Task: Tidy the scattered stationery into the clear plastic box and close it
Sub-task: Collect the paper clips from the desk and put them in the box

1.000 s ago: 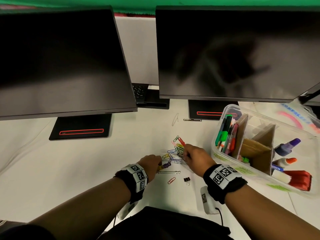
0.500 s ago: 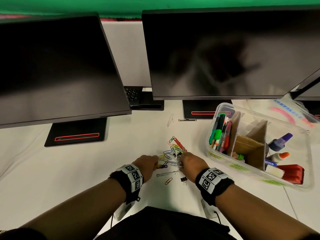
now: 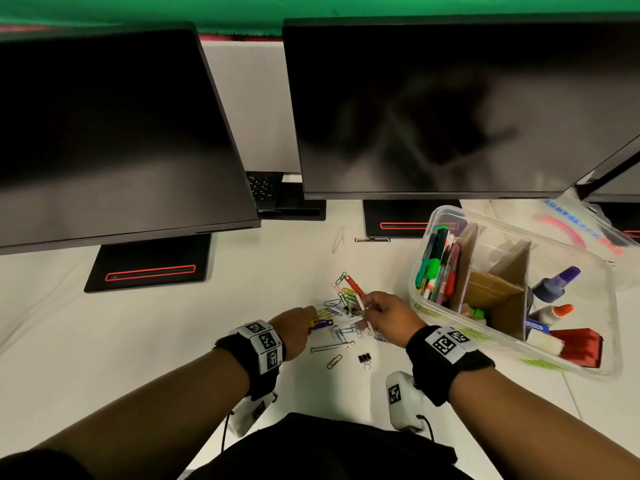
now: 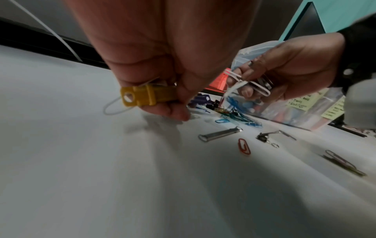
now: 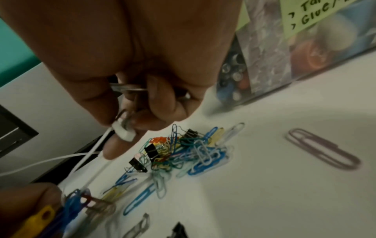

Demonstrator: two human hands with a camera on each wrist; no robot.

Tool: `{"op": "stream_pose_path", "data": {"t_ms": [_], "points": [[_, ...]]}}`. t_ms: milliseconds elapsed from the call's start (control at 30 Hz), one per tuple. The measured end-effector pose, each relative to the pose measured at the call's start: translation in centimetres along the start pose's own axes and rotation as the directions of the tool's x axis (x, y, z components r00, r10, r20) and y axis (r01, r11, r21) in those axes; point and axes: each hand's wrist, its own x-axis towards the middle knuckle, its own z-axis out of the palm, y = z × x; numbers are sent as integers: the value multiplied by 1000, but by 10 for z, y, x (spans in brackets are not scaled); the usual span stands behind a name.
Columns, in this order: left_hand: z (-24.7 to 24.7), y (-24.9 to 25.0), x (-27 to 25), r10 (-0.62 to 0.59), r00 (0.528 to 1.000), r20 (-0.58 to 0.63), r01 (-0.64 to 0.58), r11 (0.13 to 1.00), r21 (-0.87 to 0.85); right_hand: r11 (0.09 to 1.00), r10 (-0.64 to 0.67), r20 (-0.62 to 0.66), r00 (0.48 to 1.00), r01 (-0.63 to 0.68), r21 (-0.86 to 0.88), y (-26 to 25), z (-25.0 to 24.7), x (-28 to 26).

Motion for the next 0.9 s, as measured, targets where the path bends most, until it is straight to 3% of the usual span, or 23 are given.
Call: {"op": "stream_pose_path", "data": {"t_ms": [100,200,400,500,900], "points": [[3,6,-4,43,999,-16,-43,999,26,996,27,20,999,-28,79,-2,-3,-1],[3,8,-5,58,997,-58,-57,998,10,1000,10,-24,1000,-10,26,1,-5,2],[-5,10,-4,-8,982,-187,-12,995,-103,992,74,-71,995,-67,107,12,1,8],[-9,8,-3,-44,982,-184,18,990,-140,987,58,-95,994,-43,152,10,1,8],[-17,24,-5,-69,964,-257,-42,914,-403,948,20,12,1000,-23,319,-9,1,-4]]}}
